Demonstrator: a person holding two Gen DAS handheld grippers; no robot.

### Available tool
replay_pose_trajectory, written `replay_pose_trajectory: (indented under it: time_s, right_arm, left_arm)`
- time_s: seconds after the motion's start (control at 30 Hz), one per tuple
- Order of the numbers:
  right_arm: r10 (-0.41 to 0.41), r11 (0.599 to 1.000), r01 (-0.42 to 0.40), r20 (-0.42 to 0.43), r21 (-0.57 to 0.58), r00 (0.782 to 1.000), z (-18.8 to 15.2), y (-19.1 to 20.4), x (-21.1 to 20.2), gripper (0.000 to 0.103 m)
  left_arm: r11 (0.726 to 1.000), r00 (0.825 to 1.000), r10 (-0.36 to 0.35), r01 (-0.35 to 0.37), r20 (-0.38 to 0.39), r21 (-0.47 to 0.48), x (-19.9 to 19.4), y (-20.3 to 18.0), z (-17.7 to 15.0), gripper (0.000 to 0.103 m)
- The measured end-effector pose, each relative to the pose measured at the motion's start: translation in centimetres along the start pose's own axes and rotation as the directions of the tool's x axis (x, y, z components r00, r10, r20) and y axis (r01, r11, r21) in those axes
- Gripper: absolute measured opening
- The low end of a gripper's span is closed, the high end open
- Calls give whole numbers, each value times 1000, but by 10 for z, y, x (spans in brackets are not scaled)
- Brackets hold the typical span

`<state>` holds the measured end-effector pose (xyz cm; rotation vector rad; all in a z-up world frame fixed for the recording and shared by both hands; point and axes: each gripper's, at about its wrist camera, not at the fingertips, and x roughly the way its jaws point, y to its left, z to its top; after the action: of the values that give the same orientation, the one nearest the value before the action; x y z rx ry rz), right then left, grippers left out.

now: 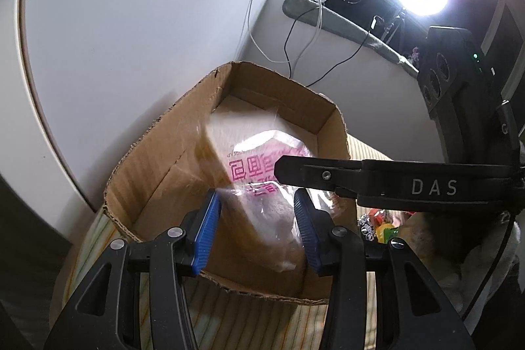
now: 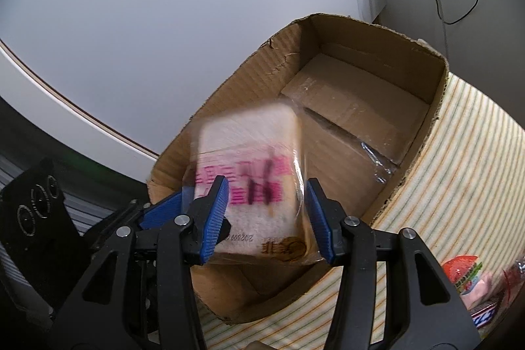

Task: Organize snacks
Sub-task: 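Carry the bread loaf with the right gripper into the cardboard box, then open the right gripper to release the bread and withdraw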

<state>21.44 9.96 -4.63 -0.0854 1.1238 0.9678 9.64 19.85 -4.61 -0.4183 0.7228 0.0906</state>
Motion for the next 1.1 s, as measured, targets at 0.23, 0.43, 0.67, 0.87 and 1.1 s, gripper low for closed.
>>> replay_pose_trajectory:
  time_s: [0.23, 0.43, 0.67, 0.87, 1.1]
  right_arm:
    - [-27, 999, 28, 29, -38, 999, -5, 5, -13, 51]
    - [-39, 999, 41, 60, -34, 997, -14, 2, -31, 52]
    - [-89, 995, 94, 114, -38, 989, -32, -11, -64, 57]
    - [-162, 985, 171, 186, -35, 969, -52, -28, -98, 66]
    - [-288, 955, 297, 230, -5, 930, -82, -62, -135, 77]
  left_arm:
    - [1000, 1000, 25, -25, 15, -3, -10, 2, -2, 44]
    - [999, 999, 34, -34, 33, 14, -23, -6, -5, 44]
    - [998, 999, 5, -8, 51, 68, -33, -31, -13, 47]
    - [992, 998, -26, 18, 61, 128, -36, -58, -24, 47]
    - [985, 998, -69, 67, 9, 160, -27, -84, -36, 48]
